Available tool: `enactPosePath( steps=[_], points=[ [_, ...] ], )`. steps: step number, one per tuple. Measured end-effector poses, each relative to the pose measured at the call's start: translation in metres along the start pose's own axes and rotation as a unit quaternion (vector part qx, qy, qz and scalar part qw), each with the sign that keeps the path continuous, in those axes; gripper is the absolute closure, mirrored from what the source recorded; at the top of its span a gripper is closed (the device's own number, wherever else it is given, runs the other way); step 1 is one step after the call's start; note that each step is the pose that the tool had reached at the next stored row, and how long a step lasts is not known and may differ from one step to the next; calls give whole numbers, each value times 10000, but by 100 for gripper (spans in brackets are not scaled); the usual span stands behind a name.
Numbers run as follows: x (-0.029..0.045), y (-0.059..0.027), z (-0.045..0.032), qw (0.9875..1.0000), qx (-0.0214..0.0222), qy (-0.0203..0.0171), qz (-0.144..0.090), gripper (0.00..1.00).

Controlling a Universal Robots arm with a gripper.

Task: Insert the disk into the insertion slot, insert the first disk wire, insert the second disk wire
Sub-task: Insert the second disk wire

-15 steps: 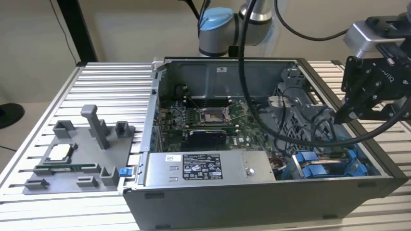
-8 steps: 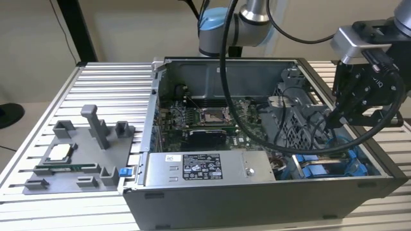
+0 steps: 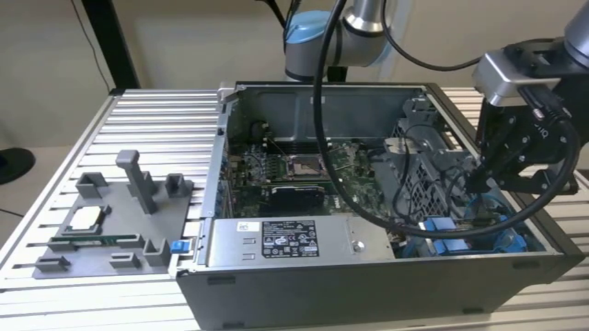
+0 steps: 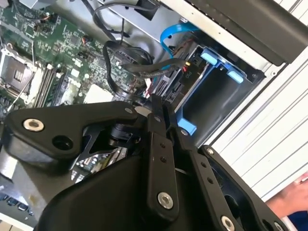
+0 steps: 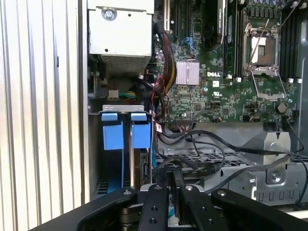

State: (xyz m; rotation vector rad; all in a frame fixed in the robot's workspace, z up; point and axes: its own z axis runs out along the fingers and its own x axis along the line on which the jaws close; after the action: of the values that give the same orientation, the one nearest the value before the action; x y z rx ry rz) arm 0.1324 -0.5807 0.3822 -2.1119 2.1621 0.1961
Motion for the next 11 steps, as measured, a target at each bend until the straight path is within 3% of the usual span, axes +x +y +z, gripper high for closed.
enactPosePath(
  steps=[4, 11],
  points=[
    [36, 10, 33, 10000, 24, 1, -7, 100],
    [58, 39, 103, 9999, 123, 0, -42, 100]
  ],
)
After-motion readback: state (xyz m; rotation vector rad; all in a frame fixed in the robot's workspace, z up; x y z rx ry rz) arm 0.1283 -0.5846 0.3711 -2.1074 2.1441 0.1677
